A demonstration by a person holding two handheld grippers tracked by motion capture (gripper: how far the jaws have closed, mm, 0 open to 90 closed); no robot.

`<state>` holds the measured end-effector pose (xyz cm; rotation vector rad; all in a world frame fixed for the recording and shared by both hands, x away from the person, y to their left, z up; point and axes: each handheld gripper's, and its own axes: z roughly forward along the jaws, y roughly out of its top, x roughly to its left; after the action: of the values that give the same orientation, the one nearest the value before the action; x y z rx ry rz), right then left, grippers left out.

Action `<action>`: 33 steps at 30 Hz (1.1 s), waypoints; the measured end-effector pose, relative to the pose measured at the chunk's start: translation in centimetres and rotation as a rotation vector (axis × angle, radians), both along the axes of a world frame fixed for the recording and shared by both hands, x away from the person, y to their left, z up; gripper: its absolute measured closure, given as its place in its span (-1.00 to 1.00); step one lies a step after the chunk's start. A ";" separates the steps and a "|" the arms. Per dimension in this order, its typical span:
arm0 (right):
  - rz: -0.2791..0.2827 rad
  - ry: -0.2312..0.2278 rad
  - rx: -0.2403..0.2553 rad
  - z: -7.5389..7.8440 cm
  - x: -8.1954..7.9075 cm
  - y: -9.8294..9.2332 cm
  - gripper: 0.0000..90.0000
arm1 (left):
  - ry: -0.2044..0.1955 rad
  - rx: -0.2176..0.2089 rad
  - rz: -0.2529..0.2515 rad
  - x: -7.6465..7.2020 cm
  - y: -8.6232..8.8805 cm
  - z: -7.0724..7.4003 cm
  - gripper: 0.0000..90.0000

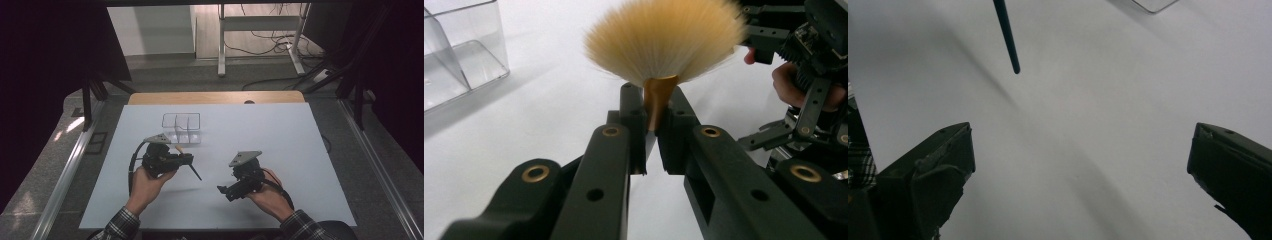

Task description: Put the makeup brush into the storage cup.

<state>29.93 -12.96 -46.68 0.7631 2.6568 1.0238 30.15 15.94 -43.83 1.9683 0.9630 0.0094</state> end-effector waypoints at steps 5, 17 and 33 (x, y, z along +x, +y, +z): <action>-0.011 -0.009 -0.012 0.1 0.3 -0.7 -1.00 | -0.003 0.011 0.009 0.0 0.2 0.0 0.85; -0.040 -0.006 -0.021 0.4 0.7 -2.0 -1.00 | -0.013 0.034 0.030 -0.1 0.8 0.1 0.84; -0.038 -0.015 -0.066 0.4 1.2 -3.2 -1.00 | -0.037 0.078 0.069 -0.1 1.8 0.2 0.85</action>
<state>31.10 -16.11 -46.33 0.7859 2.6391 0.9235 30.05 17.71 -43.61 1.9977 1.0194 0.1235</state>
